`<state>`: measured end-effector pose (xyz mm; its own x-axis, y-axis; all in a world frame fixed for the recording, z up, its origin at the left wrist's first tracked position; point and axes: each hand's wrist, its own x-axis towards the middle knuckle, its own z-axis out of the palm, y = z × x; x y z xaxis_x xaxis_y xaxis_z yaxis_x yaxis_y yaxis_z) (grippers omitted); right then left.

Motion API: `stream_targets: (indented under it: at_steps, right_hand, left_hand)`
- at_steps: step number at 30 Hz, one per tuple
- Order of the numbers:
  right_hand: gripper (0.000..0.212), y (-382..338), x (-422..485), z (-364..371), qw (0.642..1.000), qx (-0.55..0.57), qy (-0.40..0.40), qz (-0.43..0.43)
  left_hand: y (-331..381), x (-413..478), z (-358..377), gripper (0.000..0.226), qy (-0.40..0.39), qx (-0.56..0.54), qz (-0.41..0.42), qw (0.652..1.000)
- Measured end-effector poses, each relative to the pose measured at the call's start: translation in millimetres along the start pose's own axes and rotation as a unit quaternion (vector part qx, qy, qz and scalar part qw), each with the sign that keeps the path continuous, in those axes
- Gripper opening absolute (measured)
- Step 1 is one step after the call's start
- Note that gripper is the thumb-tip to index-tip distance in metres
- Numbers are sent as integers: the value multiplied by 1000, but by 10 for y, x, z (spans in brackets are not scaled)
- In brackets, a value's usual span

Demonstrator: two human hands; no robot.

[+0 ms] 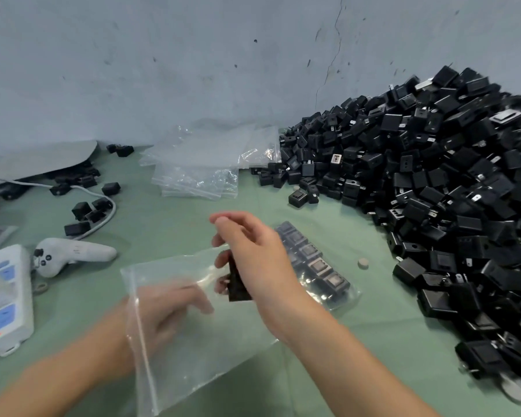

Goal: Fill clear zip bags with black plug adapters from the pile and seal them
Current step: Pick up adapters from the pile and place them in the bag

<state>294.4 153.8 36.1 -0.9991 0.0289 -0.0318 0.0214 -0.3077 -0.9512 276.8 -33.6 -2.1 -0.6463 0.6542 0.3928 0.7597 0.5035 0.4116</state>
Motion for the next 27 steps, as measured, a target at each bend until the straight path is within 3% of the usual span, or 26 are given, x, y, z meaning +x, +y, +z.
stream_targets:
  at_steps: [2,5,8,11,14,18,22,24,27]
  right_hand:
    - [13,-43,41,-36,984,148,62,80]
    - [10,-59,43,-65,948,267,109,136]
    - [9,-34,-2,8,925,322,112,166]
    - [9,14,-35,122,918,334,120,176]
    - [10,64,-44,223,924,303,138,186]
    - [10,95,-37,290,934,260,132,205]
    - [9,83,-44,351,928,303,125,178]
    - [12,89,-44,303,954,233,119,145]
    - [17,107,-65,153,995,-82,55,33]
  left_hand:
    - [-97,-193,-263,35,2,35,-69,997]
    - [-137,-422,-673,28,156,37,-193,968]
    - [106,-284,-697,27,258,-67,-185,946]
    - [518,-56,-422,26,203,-128,-128,962]
    - [662,5,-99,35,118,-79,-114,983]
    - [626,3,69,36,123,-64,-114,984]
    - [606,-23,16,33,142,-209,-160,954]
    - [517,-86,-143,29,178,-266,-203,926]
    - [243,-292,-485,15,197,-238,-263,914]
